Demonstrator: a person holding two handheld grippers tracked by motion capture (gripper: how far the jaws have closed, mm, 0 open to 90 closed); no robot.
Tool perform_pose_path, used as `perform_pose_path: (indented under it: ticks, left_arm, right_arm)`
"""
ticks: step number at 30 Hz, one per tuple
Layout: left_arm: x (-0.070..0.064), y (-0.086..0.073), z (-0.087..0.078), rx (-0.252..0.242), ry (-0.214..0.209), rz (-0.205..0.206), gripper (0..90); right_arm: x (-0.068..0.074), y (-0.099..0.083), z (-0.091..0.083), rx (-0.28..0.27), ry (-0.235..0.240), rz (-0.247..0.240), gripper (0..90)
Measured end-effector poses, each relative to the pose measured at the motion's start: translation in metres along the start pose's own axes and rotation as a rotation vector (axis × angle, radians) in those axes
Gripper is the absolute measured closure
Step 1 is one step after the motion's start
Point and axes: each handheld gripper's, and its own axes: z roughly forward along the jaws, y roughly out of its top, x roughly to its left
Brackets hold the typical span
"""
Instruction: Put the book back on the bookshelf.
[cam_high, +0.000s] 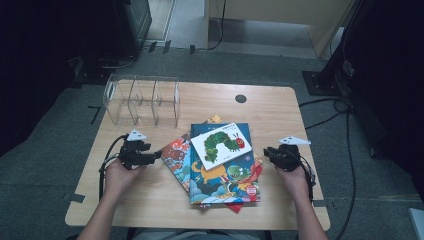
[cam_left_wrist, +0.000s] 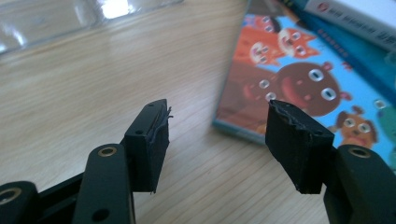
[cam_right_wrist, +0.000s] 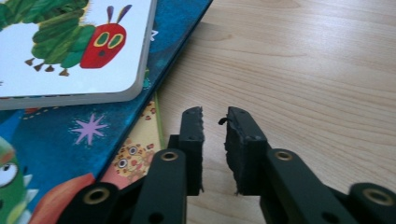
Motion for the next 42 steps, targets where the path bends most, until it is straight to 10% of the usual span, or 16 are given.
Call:
perform_pose_path:
  ticks: [16,32,42]
  left_arm:
    - [-0.019,0.03,0.016,0.01,-0.06,0.057,40.5]
    - [-0.018,0.058,0.045,0.017,-0.186,0.058,85.0]
    - [-0.018,0.078,0.062,0.028,-0.256,0.084,90.0]
  right_arm:
    - [0.023,0.007,-0.006,-0.006,0.028,-0.019,90.0]
    - [0.038,0.012,0.0,0.014,0.117,0.0,90.0]
    - [0.042,0.008,0.004,0.03,0.114,0.001,90.0]
